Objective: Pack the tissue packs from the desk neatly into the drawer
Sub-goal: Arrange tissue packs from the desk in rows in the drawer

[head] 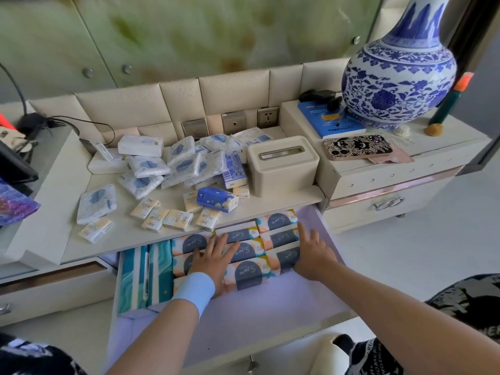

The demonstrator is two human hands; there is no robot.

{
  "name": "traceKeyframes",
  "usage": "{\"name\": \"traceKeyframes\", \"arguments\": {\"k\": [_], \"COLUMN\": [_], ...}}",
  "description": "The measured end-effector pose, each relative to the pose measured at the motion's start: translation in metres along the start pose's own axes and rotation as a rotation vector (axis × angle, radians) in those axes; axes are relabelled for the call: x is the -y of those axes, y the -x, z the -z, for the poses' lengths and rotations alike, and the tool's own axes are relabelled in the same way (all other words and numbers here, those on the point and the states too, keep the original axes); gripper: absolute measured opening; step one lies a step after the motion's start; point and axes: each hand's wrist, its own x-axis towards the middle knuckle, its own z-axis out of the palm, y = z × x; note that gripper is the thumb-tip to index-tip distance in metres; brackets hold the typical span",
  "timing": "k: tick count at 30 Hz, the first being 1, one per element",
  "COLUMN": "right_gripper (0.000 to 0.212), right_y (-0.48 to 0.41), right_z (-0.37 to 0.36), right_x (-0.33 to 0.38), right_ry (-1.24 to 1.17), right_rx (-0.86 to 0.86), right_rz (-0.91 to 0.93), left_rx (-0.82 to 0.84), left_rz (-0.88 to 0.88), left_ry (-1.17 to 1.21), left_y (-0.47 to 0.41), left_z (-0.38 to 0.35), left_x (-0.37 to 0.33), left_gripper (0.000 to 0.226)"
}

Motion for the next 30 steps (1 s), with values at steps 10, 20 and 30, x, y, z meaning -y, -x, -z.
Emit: {"name": "traceKeyframes", "arguments": {"k": [10,20,30], "right_gripper": [0.095,0.104,0.090], "right_y": [0.005,-0.001,-0.004], "right_z": [0.018,-0.016,0.000], "right_x": [0.060,0.106,0.068], "right_ry": [0.444,0.515,0.571], "right_rx": [-0.031,0.021,-0.073], "right_rz": [0.242,0.602,0.369], "left_rx": [-0.066,0.027,-0.040], "left_rz": [0.063,0.179,0.064], "left_ry": [0.017,-0.083,0.167], "left_y": [0.014,0.034,0.009], "left_z": [-0.001,-0.004,0.005], "left_x": [0.022,0.064,0.022], "left_gripper": [0.120,0.115,0.103]}}
